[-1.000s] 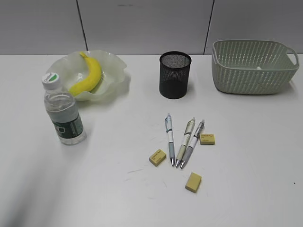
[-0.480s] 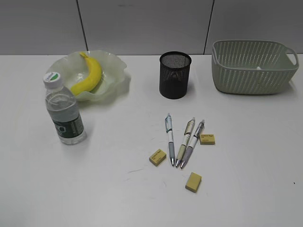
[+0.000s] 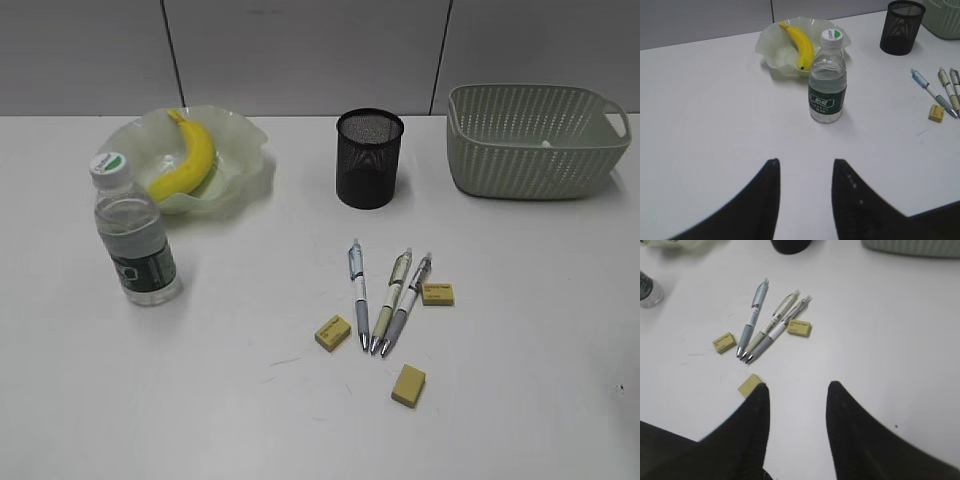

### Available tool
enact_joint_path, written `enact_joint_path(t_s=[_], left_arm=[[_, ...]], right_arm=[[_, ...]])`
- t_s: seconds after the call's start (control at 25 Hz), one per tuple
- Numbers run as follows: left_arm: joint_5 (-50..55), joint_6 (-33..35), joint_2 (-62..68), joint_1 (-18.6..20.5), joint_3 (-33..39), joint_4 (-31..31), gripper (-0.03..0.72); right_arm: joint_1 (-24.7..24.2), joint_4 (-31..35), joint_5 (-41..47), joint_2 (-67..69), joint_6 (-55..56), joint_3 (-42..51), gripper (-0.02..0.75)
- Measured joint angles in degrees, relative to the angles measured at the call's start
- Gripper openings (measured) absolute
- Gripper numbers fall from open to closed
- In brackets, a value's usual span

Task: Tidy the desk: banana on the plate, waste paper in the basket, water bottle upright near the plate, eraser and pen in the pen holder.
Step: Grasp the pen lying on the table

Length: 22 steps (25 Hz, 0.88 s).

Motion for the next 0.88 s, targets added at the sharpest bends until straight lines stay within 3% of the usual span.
enact_joint_path(t_s=[0.16, 0.28, 0.4, 0.6, 0.88], left_arm=[[0.0, 0.0, -0.1, 0.0, 0.0, 0.1, 0.261], [-0.1, 0.0, -0.1, 0.1, 0.0, -0.1, 0.255], [-0.1, 0.0, -0.1, 0.2, 0.0, -0.1, 0.254], [-0.1, 0.0, -0.1, 0.2, 0.0, -0.1, 0.253], [-0.1, 0.0, -0.1, 0.2, 0.0, 0.1, 0.253]], right_arm=[[8.3, 0.4, -3.7, 19.0, -1.5, -7.8, 0.286], [17.6, -7.1, -6.7, 33.4, 6.5, -16.5, 0.265], [23.7, -16.7, -5.5, 48.9, 18.1, -27.0, 0.288], [26.9, -20.4, 2.6, 68.7, 25.7, -45.1, 0.409], [28.5, -20.9, 8.0, 81.3, 30.2, -59.1, 0.426]])
